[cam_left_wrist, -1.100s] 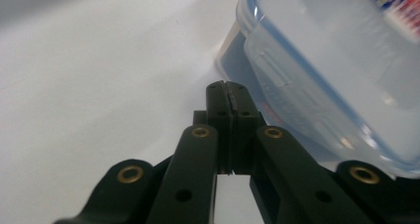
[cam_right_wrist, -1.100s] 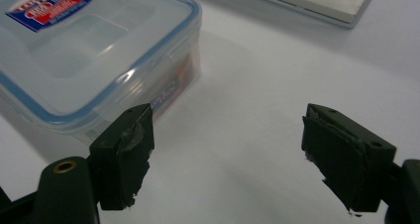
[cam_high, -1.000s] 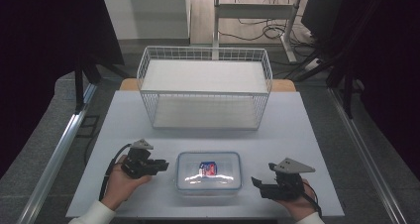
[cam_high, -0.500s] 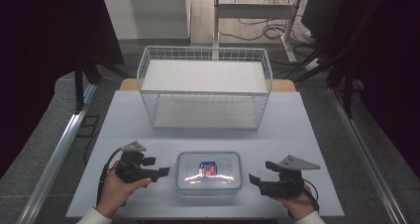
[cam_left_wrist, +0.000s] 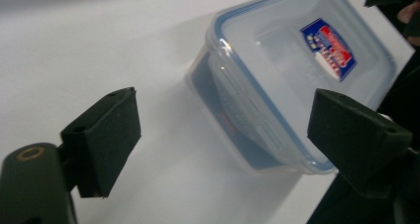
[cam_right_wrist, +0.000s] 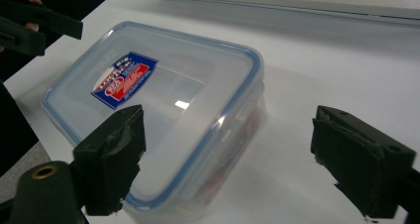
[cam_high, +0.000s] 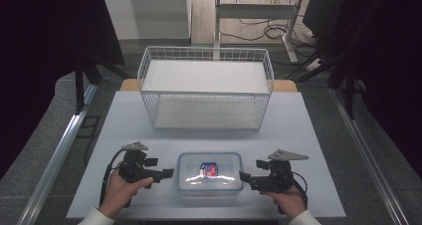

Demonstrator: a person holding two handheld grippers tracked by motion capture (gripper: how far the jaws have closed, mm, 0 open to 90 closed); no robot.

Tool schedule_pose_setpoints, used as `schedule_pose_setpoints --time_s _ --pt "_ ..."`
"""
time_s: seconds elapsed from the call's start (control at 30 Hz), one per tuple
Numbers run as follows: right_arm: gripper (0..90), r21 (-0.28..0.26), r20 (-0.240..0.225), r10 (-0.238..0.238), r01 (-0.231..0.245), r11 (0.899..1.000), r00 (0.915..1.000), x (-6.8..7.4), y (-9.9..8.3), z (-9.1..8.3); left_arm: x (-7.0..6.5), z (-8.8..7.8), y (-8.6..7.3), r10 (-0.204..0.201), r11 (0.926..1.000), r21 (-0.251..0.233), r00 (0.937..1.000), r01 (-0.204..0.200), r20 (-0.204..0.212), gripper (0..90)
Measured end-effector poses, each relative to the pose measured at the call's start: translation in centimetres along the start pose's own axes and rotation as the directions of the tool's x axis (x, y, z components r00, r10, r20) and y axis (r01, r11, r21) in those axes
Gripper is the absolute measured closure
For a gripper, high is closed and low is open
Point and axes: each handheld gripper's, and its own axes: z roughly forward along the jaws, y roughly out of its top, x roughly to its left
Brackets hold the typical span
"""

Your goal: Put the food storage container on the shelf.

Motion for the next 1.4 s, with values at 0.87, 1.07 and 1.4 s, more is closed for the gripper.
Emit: schedule_pose_setpoints --time_s 0.87,1.07,1.4 --pt "9.1 0.135 -0.1 0.093 -0.079 0.988 0.9906 -0.3 1.0 3.8 0.3 4.8 0.6 -0.101 0.9897 0.118 0.9773 0.08 0.186 18.8" --pt "9.3 0.178 -0.125 0.124 -0.101 0.979 0.9844 -0.4 0.9 4.7 0.2 5.1 0.6 -0.108 0.9889 0.123 0.9708 0.083 0.215 23.1" --pt "11.1 0.217 -0.16 0.197 -0.161 0.963 0.9672 -0.6 0.5 5.1 0.1 4.7 0.5 -0.112 0.9905 0.101 0.9727 0.093 0.203 28.0"
